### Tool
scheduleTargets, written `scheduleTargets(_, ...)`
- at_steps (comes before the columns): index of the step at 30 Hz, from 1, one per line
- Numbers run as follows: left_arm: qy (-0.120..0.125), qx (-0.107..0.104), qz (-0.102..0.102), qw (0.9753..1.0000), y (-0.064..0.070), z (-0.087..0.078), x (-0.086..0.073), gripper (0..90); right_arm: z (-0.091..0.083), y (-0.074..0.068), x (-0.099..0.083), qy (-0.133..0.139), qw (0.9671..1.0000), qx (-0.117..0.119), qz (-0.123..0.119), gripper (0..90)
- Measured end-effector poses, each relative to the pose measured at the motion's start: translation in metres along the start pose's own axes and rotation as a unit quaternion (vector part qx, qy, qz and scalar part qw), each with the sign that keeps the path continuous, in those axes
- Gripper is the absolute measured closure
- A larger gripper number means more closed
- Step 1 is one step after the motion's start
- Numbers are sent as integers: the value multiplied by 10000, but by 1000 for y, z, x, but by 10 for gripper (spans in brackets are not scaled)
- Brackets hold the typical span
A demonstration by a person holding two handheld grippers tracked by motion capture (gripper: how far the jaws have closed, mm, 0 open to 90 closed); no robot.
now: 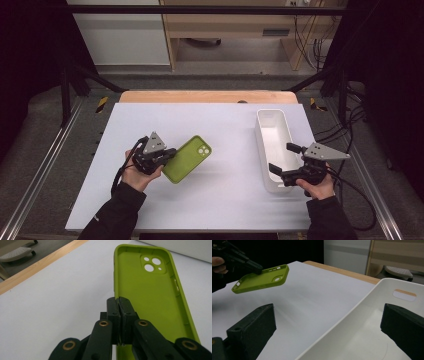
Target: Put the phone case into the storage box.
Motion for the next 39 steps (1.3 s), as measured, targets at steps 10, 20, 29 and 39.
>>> scheduleTargets(10,-29,-32,158,9999,15,4,4,879,8,-14,5,-110,9999,94,-46,6)
scheduleTargets(20,-35,-44,314,9995,27,5,9,878,16,-25,8,-223,9995,208,-44,6)
scheduleTargets(29,-38,-81,440,9990,39,7,12,879,23,-35,11,-308,9991,267,-65,6)
scheduleTargets(39,2,-119,524,9986,47,7,14,879,32,-43,11,-443,9983,371,-64,6)
Point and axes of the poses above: each handheld gripper's, and its own axes: z roughly forward along the jaws, x roughly out of its top, y roughly to its right, the point moved 7 cm from there along z, roughly forward along the jaws, and after that the axes turned 4 degrees about -y, right-handed, at the moved point
